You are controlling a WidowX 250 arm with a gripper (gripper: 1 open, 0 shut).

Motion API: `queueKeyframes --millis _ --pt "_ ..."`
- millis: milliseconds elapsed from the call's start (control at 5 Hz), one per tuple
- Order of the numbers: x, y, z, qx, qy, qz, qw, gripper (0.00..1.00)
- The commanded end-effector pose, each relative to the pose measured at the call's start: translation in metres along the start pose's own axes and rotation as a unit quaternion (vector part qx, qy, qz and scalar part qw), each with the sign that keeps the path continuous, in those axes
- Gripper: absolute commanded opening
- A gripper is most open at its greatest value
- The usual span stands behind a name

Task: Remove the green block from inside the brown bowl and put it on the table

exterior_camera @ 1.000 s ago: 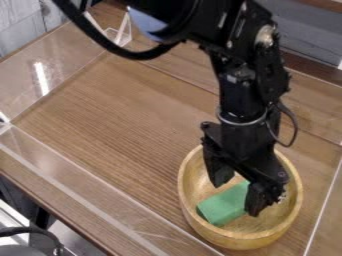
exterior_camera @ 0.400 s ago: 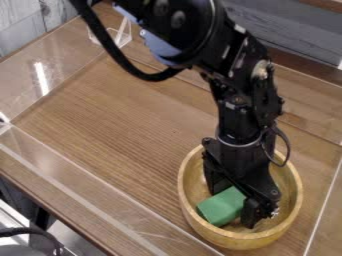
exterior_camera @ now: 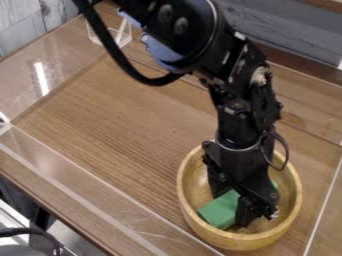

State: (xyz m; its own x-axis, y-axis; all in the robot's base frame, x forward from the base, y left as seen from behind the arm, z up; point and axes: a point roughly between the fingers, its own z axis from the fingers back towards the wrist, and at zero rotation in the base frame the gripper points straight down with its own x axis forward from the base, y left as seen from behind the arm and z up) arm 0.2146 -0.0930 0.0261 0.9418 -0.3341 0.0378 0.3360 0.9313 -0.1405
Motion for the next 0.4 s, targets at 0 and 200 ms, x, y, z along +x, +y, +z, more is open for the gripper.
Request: queueKeyframes --millis 0,200 --pt "0.0044 -0.0004 0.0113 -0.003 -0.011 0.005 0.9999 0.00" --pt "0.0026 -0.0010 0.0132 -0.006 -0.006 0.007 0.9999 0.00"
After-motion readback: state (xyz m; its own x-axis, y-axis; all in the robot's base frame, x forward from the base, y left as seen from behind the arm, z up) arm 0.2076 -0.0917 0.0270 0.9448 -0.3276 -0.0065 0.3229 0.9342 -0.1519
